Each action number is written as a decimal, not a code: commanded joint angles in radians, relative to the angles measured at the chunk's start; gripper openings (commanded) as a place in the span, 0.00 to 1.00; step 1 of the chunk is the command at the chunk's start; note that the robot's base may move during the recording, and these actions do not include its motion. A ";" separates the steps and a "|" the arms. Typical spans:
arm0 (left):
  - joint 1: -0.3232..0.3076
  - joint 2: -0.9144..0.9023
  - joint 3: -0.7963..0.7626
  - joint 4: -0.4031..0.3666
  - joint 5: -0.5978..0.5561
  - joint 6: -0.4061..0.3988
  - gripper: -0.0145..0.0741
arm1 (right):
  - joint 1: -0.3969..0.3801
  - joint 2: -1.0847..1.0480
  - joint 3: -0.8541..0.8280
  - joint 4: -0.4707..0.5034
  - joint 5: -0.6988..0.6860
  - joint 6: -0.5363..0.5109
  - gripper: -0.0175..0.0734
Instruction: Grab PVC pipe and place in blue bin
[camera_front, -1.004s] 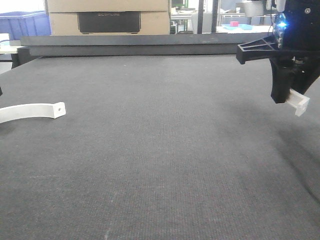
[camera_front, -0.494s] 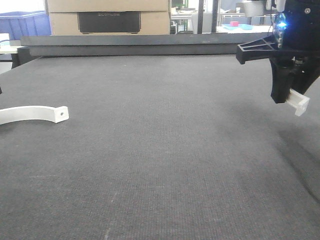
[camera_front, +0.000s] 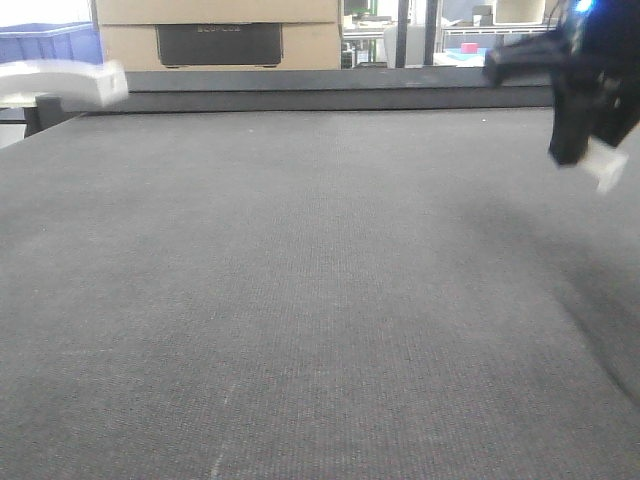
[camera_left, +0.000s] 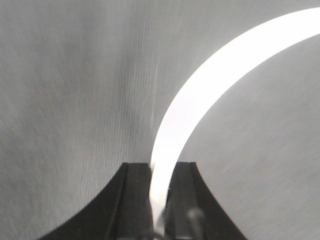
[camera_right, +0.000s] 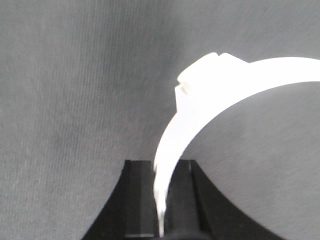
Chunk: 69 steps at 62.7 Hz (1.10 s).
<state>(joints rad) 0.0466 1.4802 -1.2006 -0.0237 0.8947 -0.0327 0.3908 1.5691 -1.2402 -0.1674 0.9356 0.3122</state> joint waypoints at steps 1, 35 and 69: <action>-0.001 -0.060 0.001 -0.031 -0.058 -0.005 0.04 | 0.000 -0.048 -0.004 -0.042 -0.034 0.003 0.02; -0.001 -0.376 0.229 -0.090 -0.438 -0.005 0.04 | 0.000 -0.380 0.228 -0.481 -0.314 0.426 0.02; -0.001 -0.621 0.390 -0.120 -0.564 0.006 0.04 | -0.097 -0.686 0.472 -0.490 -0.736 0.359 0.01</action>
<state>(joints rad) 0.0466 0.8911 -0.8125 -0.1351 0.3736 -0.0288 0.2986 0.9162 -0.7692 -0.6392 0.2942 0.6958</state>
